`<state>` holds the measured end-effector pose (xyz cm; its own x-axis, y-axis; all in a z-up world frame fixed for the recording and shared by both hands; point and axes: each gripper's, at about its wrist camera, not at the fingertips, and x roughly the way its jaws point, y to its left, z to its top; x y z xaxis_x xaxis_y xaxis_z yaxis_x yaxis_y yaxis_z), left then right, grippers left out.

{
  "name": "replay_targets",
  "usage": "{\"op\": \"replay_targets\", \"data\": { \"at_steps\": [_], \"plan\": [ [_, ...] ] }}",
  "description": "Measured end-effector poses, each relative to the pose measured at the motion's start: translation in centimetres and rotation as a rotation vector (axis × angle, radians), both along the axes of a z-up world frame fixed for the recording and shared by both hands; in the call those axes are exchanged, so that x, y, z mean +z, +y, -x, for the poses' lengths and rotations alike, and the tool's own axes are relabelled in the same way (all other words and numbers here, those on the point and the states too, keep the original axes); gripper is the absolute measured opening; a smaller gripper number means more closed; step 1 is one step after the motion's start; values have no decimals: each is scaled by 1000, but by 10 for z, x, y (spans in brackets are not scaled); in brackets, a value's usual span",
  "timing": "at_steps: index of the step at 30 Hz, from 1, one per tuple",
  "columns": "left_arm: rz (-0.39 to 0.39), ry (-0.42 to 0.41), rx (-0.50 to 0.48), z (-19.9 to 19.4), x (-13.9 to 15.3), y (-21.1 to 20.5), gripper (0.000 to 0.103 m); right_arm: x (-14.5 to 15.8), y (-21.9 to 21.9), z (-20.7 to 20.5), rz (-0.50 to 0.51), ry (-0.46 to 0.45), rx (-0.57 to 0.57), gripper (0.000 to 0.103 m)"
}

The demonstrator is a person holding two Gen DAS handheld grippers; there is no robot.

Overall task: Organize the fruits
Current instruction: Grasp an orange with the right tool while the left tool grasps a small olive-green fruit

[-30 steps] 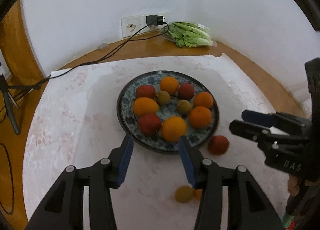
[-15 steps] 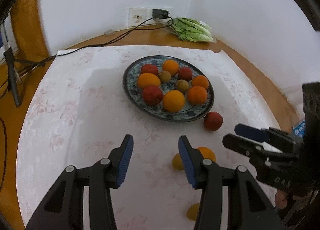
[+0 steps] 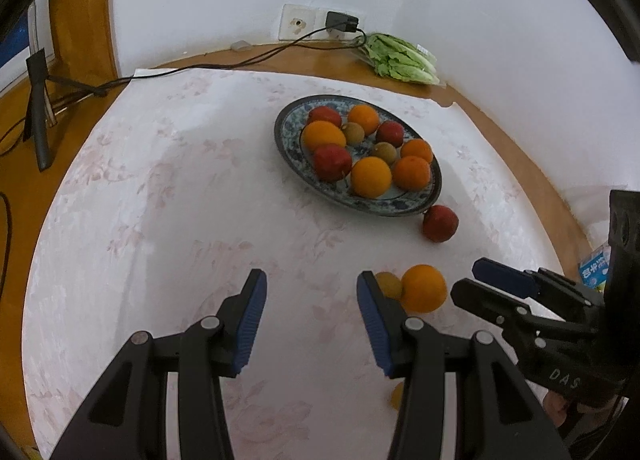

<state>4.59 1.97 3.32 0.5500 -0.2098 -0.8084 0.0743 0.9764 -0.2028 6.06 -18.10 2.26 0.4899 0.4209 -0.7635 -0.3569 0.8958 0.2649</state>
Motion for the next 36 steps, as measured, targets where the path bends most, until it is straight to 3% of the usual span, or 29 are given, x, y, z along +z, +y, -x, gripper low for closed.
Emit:
{"op": "replay_targets", "data": {
  "at_steps": [16, 29, 30, 32, 36],
  "plan": [
    [40, 20, 19, 2, -10, 10, 49, -6, 14, -1, 15, -21, 10, 45],
    [46, 43, 15, 0, -17, 8, 49, -17, 26, -3, -32, 2, 66, 45],
    [46, 44, 16, 1, -18, 8, 49, -18, 26, -3, -41, 8, 67, 45],
    [43, 44, 17, 2, -18, 7, 49, -19, 28, -3, -60, 13, 78, 35],
    [39, 50, 9, 0, -18, 2, 49, -16, 27, 1, -43, -8, 75, 35]
  ]
}}
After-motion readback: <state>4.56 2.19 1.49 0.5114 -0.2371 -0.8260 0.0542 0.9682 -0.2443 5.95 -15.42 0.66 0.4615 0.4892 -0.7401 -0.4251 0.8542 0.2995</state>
